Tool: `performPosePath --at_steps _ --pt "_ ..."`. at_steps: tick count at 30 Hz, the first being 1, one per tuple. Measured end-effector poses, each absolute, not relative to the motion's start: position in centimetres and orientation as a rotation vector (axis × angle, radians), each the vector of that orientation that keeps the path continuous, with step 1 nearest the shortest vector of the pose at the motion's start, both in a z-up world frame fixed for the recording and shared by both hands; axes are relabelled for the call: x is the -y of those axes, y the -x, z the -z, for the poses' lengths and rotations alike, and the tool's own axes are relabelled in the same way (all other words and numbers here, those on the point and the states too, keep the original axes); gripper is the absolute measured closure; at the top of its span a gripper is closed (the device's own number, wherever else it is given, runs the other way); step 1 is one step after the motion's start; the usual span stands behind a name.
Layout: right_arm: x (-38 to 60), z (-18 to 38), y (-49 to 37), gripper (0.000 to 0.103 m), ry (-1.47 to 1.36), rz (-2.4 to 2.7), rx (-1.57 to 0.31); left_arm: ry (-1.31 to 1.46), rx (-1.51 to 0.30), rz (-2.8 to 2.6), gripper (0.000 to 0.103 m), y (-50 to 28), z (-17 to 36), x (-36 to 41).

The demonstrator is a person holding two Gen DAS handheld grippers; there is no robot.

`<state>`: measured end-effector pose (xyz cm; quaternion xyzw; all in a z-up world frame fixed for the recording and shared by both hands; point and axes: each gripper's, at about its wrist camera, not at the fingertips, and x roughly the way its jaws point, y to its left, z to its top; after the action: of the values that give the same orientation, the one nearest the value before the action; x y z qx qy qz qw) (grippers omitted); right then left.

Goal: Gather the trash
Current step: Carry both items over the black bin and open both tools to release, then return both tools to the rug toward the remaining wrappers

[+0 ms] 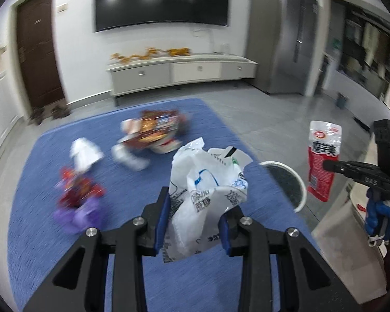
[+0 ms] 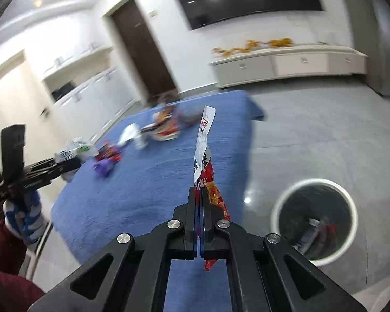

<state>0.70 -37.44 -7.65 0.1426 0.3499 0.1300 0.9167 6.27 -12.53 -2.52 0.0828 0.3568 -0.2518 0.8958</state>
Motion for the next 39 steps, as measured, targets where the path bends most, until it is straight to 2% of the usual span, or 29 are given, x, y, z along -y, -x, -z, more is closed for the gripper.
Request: performPosePath --at_steps 7,22,25,27,29,31,33,39 --pt "45.4 11.3 -1.0 0.102 -0.422 -0.098 -0.720 -0.253 -0.784 0.638 0.071 -8.4 3.9 23.6" --pt "53.7 17.5 -5.1 0.101 -0.600 0.090 -0.797 -0.231 -0.897 0.766 0.067 -14.4 8.9 39.0" --pt "54.2 18.5 -6.2 0.098 -0.605 0.101 -0.812 -0.217 -0.926 0.769 0.057 -15.5 10.1 40.9" --pt "54.5 19.1 -6.8 0.098 -0.606 0.114 -0.825 -0.198 -0.945 0.777 0.043 -16.0 10.9 41.8" --pt "55.0 19.7 -7.1 0.096 -0.611 0.132 -0.835 -0.188 -0.955 0.788 0.038 -16.4 11.4 42.4" --pt "55.3 20.1 -7.3 0.082 -0.621 0.149 -0.844 -0.183 -0.963 0.789 0.038 -16.7 11.6 42.8" --pt "55.5 20.4 -7.2 0.077 -0.630 0.162 -0.846 -0.179 -0.964 0.789 0.038 -16.8 11.6 42.7" --pt "54.9 19.7 -6.7 0.077 -0.612 0.166 -0.846 -0.173 -0.939 0.750 0.038 -16.7 10.7 40.8"
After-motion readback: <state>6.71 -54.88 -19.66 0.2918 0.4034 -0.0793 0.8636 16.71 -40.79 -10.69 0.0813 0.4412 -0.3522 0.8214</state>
